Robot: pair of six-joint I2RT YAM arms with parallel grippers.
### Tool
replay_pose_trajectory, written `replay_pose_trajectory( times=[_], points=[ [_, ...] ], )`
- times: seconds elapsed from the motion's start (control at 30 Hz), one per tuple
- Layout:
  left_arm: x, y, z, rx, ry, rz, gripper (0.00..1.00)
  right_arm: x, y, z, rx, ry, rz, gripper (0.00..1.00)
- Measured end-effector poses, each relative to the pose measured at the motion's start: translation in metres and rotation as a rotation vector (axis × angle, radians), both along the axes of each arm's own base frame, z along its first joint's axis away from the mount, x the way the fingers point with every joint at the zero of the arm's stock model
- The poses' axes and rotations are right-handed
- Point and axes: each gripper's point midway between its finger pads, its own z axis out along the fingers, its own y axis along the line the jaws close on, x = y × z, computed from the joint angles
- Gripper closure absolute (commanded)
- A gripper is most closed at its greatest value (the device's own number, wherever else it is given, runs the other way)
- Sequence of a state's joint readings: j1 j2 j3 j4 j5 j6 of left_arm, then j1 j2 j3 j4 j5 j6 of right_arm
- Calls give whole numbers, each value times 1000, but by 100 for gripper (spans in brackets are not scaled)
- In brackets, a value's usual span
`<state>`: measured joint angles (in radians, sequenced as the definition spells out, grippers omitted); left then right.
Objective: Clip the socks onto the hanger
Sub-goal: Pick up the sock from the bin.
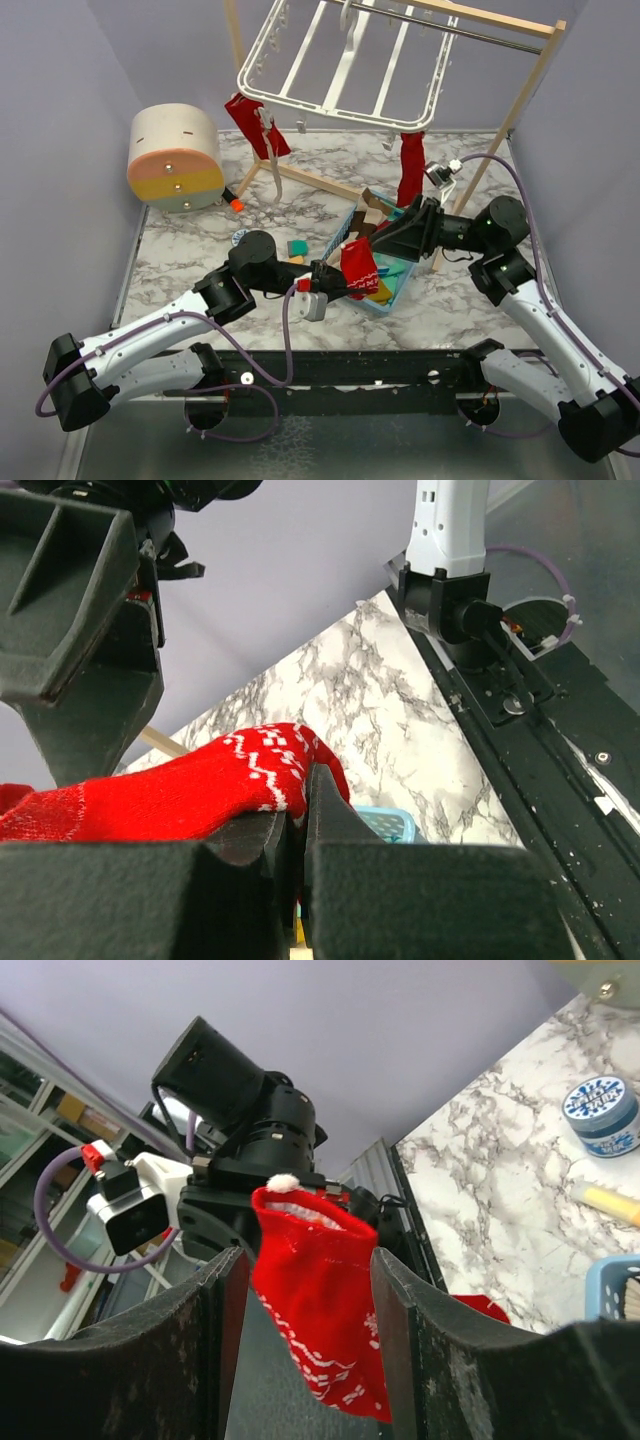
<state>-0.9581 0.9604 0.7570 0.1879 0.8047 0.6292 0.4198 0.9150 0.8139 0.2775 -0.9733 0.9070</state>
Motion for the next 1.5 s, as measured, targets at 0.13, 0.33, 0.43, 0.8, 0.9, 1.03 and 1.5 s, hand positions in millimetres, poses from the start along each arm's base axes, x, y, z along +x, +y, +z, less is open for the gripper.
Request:
replay_pose_trajectory(
  times=[0.13, 0.33, 0.43, 0.8, 0.9, 1.03, 1.5],
  points=[
    [2, 0, -1, 2, -5, 11, 100, -8, -1, 2, -2, -21, 30, 45],
    [4, 0, -1, 1, -10, 17, 100, -16, -2, 0, -14, -51, 55, 45],
    [4, 0, -1, 1, -10, 19, 100, -16, -2, -6, -33, -48, 57, 30],
    [-5, -3, 10, -17, -22, -8, 100, -8, 2, -21, -71, -34, 45, 31],
    [-7, -4, 10, -17, -22, -13, 100, -10, 7, -24, -74, -20, 69, 46],
    [-7, -4, 10, -18, -28, -13, 100, -19, 15, -26, -78, -15, 111, 77],
    [0, 1, 8, -11, 37, 57, 48, -48, -15, 15, -44, -566, -23, 99]
  ],
)
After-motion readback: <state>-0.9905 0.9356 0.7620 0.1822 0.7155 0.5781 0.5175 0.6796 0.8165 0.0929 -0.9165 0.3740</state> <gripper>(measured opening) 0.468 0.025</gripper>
